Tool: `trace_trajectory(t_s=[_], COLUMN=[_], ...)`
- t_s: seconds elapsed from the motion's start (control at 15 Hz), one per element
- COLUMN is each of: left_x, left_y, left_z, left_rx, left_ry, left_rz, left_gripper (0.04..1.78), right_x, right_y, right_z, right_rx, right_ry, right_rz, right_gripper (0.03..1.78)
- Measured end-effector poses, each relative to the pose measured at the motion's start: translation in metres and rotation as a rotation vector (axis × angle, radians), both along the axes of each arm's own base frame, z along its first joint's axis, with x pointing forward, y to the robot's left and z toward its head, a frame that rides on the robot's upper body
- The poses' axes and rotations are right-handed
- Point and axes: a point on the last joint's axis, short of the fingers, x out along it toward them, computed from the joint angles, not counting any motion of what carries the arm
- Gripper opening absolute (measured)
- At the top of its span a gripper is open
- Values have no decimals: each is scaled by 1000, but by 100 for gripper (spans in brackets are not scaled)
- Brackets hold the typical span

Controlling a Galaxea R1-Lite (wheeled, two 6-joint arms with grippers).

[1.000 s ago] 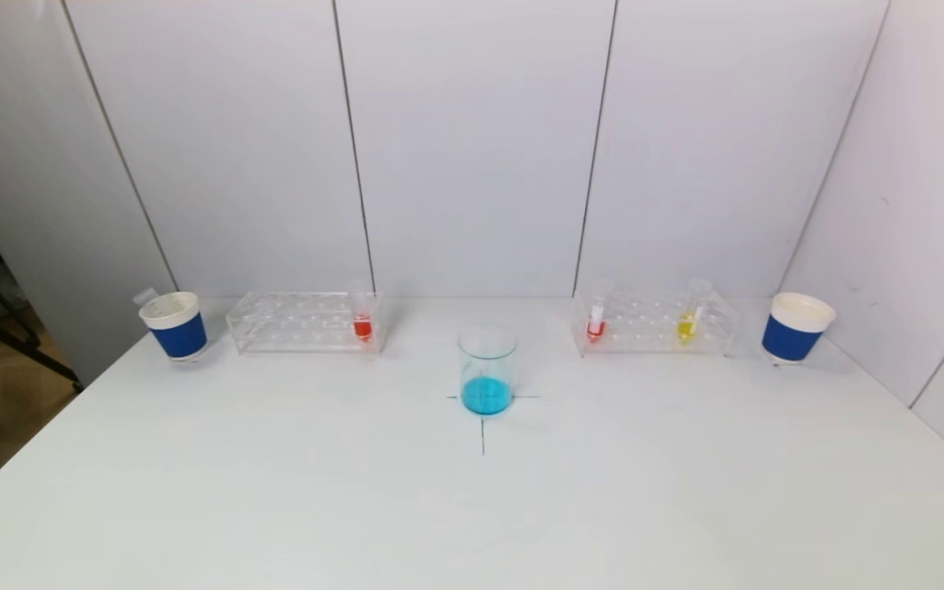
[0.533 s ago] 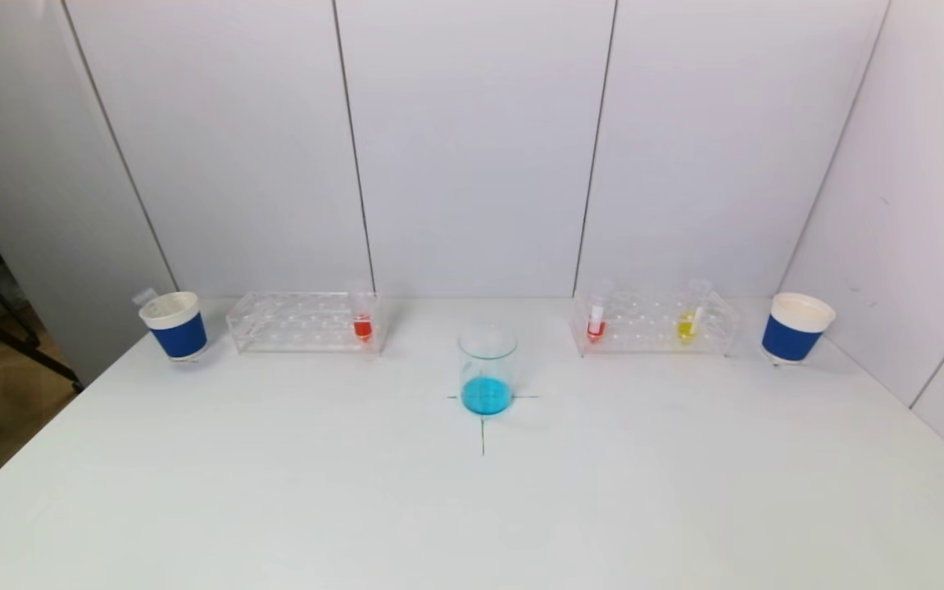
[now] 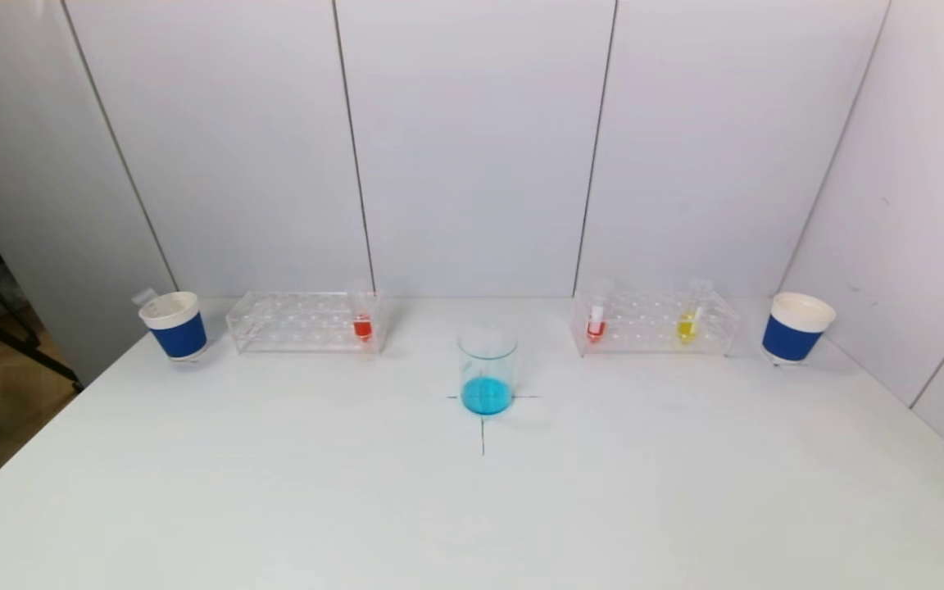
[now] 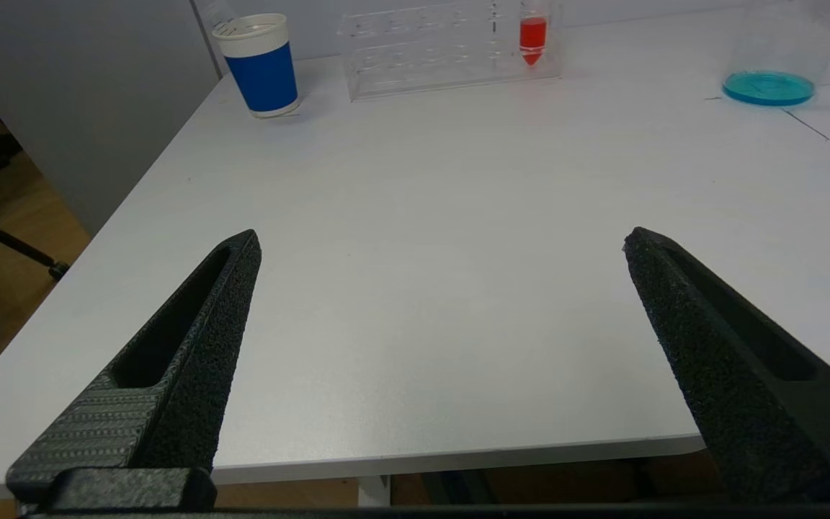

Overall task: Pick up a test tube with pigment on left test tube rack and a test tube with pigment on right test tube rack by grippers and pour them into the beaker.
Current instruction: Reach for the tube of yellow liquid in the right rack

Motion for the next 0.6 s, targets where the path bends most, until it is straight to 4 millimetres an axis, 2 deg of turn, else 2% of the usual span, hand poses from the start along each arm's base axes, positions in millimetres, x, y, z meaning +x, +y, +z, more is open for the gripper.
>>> trace_trajectory(t_s=[0.27,0.6], left_x=[0,0], left_y=[0,0], left_z=[0,0], left_rx=[0,1], left_ry=[0,0], left_rz=[0,0], left_gripper=[176,176], right_x=[63,139], right_y=[0,-1], right_z=[-8,-36], right_rx=[0,5], right_ry=[8,-51], right_rz=[-18,-70], right_gripper=[171,171])
